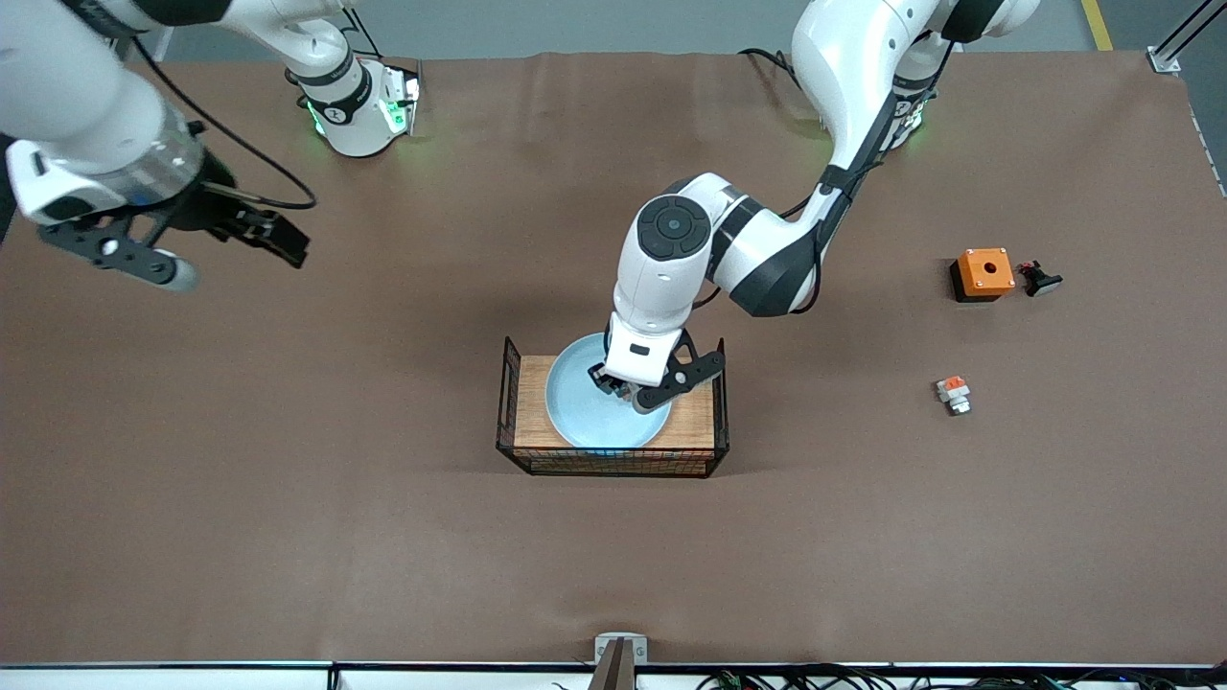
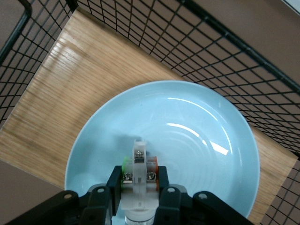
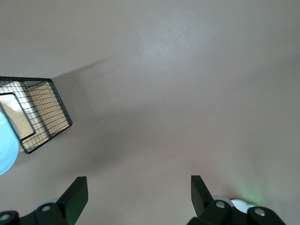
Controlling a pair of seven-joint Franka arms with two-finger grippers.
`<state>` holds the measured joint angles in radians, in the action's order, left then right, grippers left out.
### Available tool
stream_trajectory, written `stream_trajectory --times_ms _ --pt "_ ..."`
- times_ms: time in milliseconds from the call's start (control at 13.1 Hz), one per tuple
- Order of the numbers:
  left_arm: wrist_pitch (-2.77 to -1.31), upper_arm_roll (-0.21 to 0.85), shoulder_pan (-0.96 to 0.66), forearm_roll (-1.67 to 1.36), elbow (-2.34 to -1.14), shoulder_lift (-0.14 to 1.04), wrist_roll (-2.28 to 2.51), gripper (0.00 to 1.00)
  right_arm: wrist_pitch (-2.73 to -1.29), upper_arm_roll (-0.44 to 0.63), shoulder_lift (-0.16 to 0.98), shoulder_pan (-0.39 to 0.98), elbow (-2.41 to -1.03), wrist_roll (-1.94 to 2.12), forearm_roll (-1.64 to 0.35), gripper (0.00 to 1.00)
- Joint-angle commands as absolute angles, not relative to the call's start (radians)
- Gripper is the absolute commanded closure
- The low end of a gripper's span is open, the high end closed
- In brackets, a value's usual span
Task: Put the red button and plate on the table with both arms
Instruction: 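Lift the button with the left gripper while the right gripper reaches the plate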
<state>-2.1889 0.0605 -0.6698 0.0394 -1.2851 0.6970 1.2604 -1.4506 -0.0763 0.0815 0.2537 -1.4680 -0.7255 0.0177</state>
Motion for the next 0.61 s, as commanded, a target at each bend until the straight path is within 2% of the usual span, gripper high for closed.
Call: stream_trajectory --times_ms 0,383,536 --pt "-2.171 0.051 -0.677 0.06 -1.262 0.684 1.284 0.99 -1.434 -0.069 0.118 0.345 -1.447 -0.84 0.054 0.03" --pt "-1.999 0.006 -0.643 0.061 -1.262 0.533 1.252 1.0 -1.503 -0.071 0.175 0.442 -1.448 -0.949 0.04 0.02" --pt "-1.988 -0.021 -0.623 0.064 -1.272 0.457 1.186 1.0 -1.552 -0.071 0.208 0.501 -1.448 -1.105 0.037 0.02"
